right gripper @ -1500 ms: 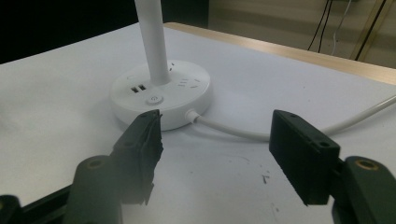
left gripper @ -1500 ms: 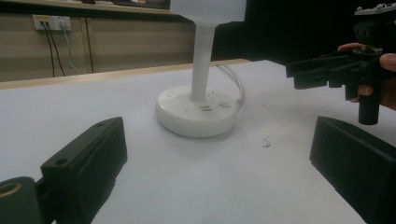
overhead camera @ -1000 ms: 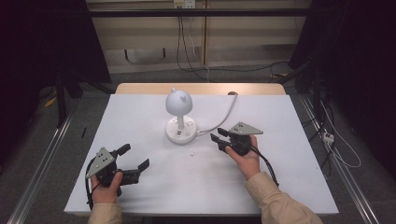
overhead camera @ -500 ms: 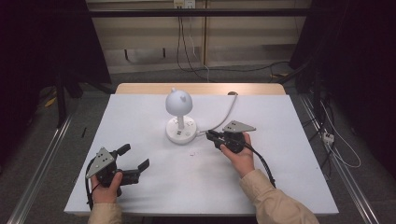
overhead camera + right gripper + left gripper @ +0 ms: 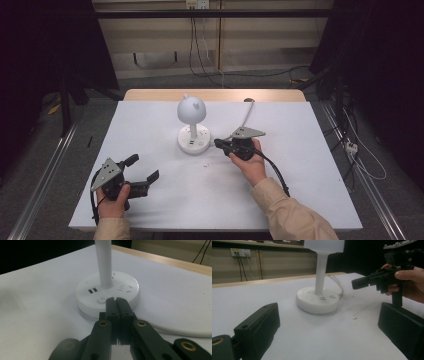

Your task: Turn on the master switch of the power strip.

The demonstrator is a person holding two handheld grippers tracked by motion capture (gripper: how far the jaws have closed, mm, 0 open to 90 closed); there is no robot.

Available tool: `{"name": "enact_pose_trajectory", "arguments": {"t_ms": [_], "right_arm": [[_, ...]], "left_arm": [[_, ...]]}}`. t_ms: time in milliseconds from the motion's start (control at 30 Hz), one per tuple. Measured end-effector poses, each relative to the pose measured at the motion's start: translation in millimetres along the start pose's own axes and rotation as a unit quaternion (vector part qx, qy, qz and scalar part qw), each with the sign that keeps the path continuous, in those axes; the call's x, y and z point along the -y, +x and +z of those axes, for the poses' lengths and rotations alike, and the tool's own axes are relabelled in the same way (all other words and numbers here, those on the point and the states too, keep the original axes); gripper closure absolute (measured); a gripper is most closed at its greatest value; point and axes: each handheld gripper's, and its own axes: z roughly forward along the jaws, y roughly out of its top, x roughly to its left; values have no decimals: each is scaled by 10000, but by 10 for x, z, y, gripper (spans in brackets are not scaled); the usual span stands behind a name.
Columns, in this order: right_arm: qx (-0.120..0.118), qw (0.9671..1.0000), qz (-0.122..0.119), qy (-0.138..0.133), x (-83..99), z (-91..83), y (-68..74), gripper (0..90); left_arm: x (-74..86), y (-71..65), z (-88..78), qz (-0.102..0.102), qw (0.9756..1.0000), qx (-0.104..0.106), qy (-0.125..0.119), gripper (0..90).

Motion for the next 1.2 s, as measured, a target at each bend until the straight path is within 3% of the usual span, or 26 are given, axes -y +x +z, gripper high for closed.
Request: {"name": "enact_pose_trajectory", "arguments": {"t_ms": [1200], "right_arm": [[-79,9999,-64,97,-45,284,35,900]], "left_arm": [[2,11,-7,-5,10000,20,-18,37]]}}
